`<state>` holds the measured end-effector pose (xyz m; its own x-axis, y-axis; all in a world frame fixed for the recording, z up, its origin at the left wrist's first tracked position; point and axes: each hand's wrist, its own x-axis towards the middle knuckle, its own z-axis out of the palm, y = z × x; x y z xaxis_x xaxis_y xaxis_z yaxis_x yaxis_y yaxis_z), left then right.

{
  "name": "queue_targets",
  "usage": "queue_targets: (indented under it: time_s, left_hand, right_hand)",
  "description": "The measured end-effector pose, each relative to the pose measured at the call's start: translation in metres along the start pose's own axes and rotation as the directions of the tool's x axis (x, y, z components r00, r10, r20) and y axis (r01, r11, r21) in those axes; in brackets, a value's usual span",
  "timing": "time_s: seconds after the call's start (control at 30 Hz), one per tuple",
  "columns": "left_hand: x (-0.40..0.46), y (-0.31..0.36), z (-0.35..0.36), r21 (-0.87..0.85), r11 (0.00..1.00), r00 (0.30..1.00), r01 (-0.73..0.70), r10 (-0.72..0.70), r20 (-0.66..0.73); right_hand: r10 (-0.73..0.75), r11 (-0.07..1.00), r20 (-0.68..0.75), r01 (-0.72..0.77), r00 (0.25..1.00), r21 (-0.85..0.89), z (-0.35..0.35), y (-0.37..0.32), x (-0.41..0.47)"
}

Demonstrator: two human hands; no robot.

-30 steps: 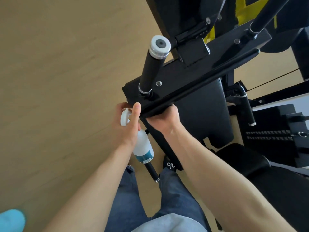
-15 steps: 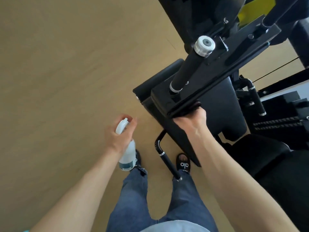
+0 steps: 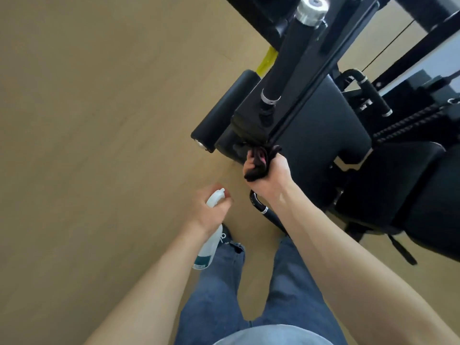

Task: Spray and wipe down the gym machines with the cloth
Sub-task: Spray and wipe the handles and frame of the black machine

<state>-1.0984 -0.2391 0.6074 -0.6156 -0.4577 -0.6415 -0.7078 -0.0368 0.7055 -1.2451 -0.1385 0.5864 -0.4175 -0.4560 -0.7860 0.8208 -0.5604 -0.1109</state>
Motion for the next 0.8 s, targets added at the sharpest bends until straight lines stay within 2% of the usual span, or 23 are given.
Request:
queue_targets:
  time_s: [0.1,0.27,0.33,0.4,0.57,0.67,0.8]
  left_hand:
    - [-0.001,-0.010,0.005,0.099,0.994,0.998,-0.054,0.051,0.041]
    - [-0.016,-0.025,0.023,0.249,0.955,0.980,-0.164,0.129,0.153]
    - [-0.023,-0.033,0.034,0.312,0.932,0.979,-0.184,0.147,0.140]
    - [-0.032,-0.045,0.045,0.327,0.929,0.981,-0.172,0.132,0.142]
    - [-0.057,-0.076,0.077,0.422,0.888,0.973,-0.182,0.101,0.207]
    - [-0.066,-0.092,0.096,0.456,0.872,0.972,-0.179,0.085,0.219]
    - [-0.071,-0.115,0.119,0.484,0.859,0.970,-0.168,0.056,0.237]
  right_hand:
    - [-0.108,0.993,-0.055,0.105,0.993,-0.058,-0.029,-0.010,-0.016]
    - [-0.219,0.959,-0.080,0.230,0.972,0.168,-0.087,-0.033,-0.062]
    - [-0.257,0.954,-0.119,0.272,0.959,0.128,-0.114,-0.034,-0.076]
    - [-0.264,0.951,-0.147,0.282,0.953,0.123,-0.140,-0.026,-0.082]
    - [-0.288,0.909,-0.128,0.313,0.949,0.274,-0.197,-0.009,-0.105]
    - [-0.324,0.885,-0.034,0.316,0.945,0.341,-0.230,-0.006,-0.118]
    - [-0.337,0.890,-0.047,0.335,0.940,0.310,-0.257,0.008,-0.141]
